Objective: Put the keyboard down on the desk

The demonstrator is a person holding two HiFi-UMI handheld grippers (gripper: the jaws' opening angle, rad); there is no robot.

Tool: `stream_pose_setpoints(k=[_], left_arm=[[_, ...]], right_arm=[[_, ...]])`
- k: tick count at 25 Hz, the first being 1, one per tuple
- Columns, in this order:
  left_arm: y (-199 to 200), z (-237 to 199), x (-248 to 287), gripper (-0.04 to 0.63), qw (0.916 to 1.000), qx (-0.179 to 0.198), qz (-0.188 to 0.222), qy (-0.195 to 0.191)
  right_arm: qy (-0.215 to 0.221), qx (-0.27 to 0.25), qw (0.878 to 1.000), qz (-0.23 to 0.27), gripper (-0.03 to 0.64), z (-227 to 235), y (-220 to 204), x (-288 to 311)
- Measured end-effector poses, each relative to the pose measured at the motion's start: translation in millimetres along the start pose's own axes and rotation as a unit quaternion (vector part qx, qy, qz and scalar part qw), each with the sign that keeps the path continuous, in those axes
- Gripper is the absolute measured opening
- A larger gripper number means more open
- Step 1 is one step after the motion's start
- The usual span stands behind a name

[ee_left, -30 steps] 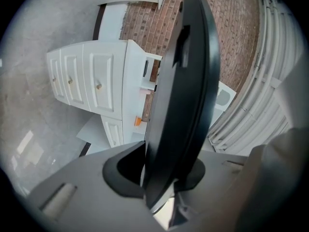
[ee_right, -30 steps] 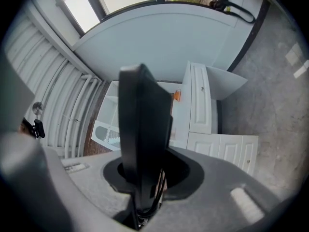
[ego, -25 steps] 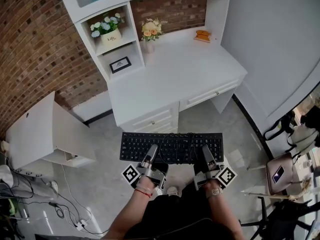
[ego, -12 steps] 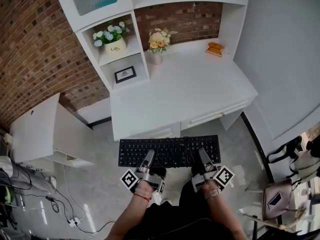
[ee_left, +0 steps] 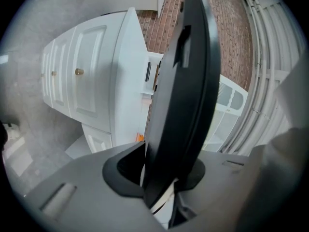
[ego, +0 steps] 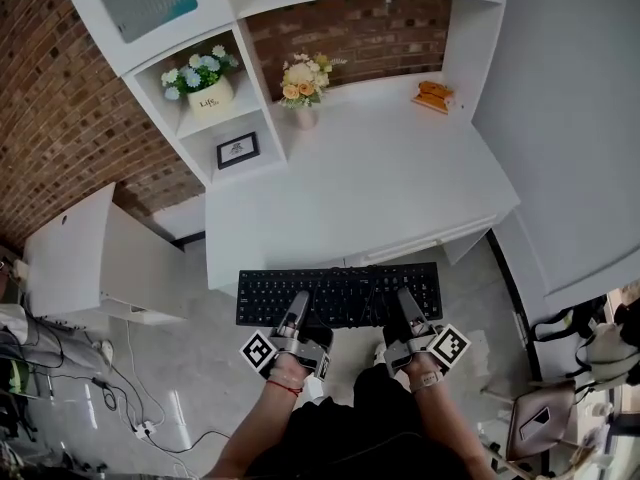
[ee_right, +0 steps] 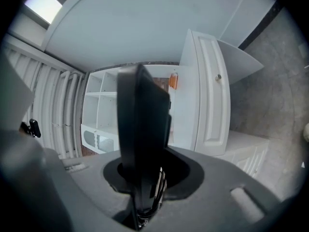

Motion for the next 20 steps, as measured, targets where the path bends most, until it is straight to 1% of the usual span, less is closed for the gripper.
stream_pose_setpoints(k=[9, 15, 20], left_arm=[[-35, -19, 56, 0.081, 0.9999, 0.002, -0.002, 0.011], [-55, -34, 90, 0.080, 1.0000, -0.004, 0.000, 0.005], [-58, -37, 103, 0.080, 0.9999, 0.003, 0.007, 0.015]], right_arm=[[-0.008, 0.011, 1.000, 0.004, 0.077, 18, 65, 6], [-0.009, 0.011, 1.000, 0.001, 0.077, 27, 105, 14], [-0.014, 0.020, 1.000, -0.008, 0.077, 32, 119, 23]])
Point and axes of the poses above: the fingertips, and each gripper's own axes: x forward along the fingers, z to its right, y out of its top, the point moved 4 cm from there along -x, backward along the fingers, and after that the axes turned 2 degrees about -z, right-handed, at the moved point
